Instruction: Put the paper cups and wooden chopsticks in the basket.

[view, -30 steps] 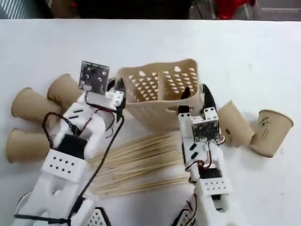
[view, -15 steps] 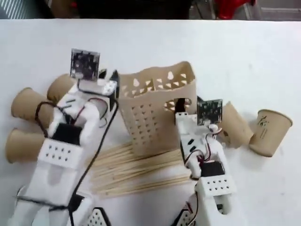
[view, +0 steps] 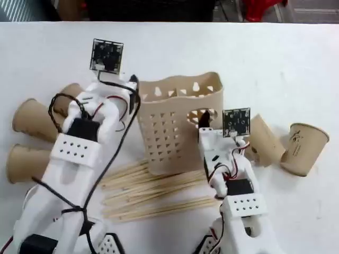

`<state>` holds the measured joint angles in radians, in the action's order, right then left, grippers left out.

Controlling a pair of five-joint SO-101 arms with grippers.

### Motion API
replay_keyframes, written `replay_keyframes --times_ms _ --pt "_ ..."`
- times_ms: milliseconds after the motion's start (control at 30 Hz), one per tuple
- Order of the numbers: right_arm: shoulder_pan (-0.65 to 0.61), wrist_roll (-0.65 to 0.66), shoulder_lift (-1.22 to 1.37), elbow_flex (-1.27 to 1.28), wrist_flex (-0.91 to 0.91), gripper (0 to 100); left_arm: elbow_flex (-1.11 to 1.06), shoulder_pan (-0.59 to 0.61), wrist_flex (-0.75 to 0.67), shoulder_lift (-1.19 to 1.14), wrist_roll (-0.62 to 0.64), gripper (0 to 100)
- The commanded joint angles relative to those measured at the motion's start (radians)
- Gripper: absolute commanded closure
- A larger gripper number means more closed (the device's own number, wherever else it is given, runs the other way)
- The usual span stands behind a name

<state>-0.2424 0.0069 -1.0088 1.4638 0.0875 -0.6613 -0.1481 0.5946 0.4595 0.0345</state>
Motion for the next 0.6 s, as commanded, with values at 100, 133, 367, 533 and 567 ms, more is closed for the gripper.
replay_keyframes --times_ms 100,133,367,533,567 --pt "-0.03 -0.014 -0.002 0.009 -0.004 98.1 0.054 -0.081 0.207 0.002 -0.032 90" --pt "-0.03 -0.012 -0.002 0.009 -0.005 98.1 0.052 -0.081 0.216 0.002 -0.049 90" --pt "-0.07 0.135 0.005 0.157 -0.377 98.1 0.057 -0.073 0.232 0.002 -0.06 89" --pt "-0.05 0.14 0.005 0.193 -0.561 98.1 0.127 -0.077 0.344 0.002 -0.061 79" --pt "-0.044 0.14 0.004 0.193 -0.584 98.1 0.144 -0.081 0.373 0.002 -0.063 79"
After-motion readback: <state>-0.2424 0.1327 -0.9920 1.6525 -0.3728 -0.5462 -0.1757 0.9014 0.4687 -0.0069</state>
